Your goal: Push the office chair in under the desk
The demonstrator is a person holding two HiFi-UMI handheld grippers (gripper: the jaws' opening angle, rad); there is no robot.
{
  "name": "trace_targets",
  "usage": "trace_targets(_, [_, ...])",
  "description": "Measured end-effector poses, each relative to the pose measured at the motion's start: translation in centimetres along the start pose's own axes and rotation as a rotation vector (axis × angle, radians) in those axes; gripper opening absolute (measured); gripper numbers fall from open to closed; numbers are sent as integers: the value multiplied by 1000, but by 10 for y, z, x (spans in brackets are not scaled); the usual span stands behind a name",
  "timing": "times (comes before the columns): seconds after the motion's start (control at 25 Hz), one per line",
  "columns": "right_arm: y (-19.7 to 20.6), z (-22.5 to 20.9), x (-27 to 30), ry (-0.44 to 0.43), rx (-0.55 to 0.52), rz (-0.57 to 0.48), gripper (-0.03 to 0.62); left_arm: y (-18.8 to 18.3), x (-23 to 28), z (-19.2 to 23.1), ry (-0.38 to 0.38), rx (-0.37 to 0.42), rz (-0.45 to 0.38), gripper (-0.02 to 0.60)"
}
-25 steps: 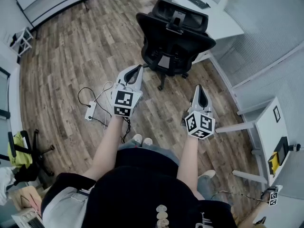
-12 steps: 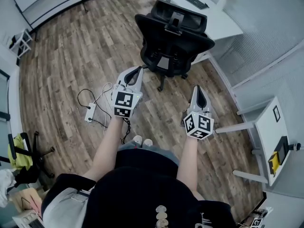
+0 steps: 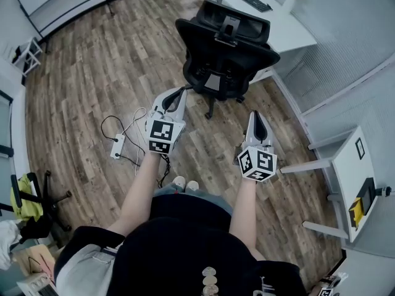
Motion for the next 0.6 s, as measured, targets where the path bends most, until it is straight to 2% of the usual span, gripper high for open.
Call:
trace_targets(0.12, [-1,2,1,-8,-1,-2,21,-1,1,1,2,-6,-9,19])
trace_targets(0.28, [-3,3,3,-20,10,-13,60,-1,4,-2,33,-24,-24,86])
trace_targets(0.36, [-4,4,4,-25,19,-23,89,-2,6,-2,47,-29,-32,118])
trace_targets(0.52, [-5,4,7,-30,48,-39,203,-1,9,-1,66,-43,-44,191])
trace_targets(0.6, [-6,4,9,-30,56,-45,225,-1,11,0,73,-45,-44,206])
Point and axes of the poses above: the fingertips, and each gripper's own axes: x forward along the fingers, z to its left, y out of its underside, the point moved 1 cm from there along -x, backward along the fingers, and after that the axes turned 6 degrees about y, right-handed, at the moved point
